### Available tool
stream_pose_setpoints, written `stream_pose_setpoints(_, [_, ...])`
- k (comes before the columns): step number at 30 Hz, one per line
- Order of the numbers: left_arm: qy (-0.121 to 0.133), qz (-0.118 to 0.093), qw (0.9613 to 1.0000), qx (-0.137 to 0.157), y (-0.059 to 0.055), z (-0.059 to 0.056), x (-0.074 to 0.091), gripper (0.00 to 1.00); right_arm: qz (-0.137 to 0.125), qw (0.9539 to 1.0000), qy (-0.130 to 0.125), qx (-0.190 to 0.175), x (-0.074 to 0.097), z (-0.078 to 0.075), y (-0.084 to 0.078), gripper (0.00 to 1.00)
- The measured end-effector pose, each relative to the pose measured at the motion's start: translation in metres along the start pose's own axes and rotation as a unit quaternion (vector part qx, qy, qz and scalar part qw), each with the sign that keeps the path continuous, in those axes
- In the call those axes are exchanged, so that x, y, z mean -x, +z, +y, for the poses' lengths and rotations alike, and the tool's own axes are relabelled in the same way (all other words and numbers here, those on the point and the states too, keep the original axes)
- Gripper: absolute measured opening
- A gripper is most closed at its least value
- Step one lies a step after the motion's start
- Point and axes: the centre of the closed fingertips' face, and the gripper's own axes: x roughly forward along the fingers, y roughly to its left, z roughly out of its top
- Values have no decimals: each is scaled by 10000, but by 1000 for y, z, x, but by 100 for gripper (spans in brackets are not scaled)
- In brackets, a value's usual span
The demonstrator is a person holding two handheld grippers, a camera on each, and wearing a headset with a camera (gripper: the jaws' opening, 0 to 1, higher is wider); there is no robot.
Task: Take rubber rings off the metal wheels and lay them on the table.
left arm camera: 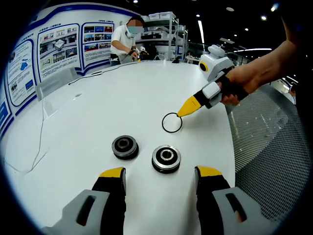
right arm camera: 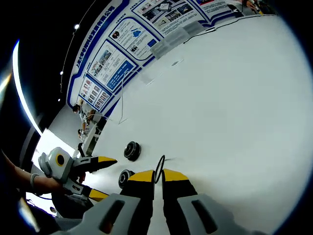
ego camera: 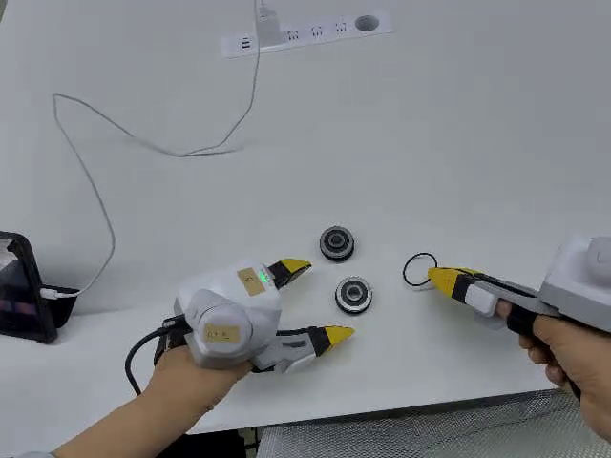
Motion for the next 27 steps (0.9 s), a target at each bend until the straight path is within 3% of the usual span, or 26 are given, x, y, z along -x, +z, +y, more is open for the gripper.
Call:
stream_pose_setpoints(6, [-1, 8, 10000, -12, 0, 0, 0, 57, 110, 9995, -118, 279, 0, -3, -2, 10])
stream_pose_setpoints(14, [-7, 7, 10000, -30, 0, 0, 0, 57, 304, 9938, -345, 1010, 4, -9, -4, 16])
stream_pose_setpoints(19, [-11, 0, 10000, -45, 1, -1, 0, 56, 407, 9879, -480, 1420, 4, -11, -6, 19])
stream_pose_setpoints(22, [-13, -11, 10000, -48, 1, -1, 0, 56, 515, 9811, -552, 1782, 3, -13, -8, 21])
stream_pose_setpoints(27, [-16, -22, 10000, -48, 2, -1, 1, 55, 498, 9818, -404, 1788, 1, -6, -8, 21])
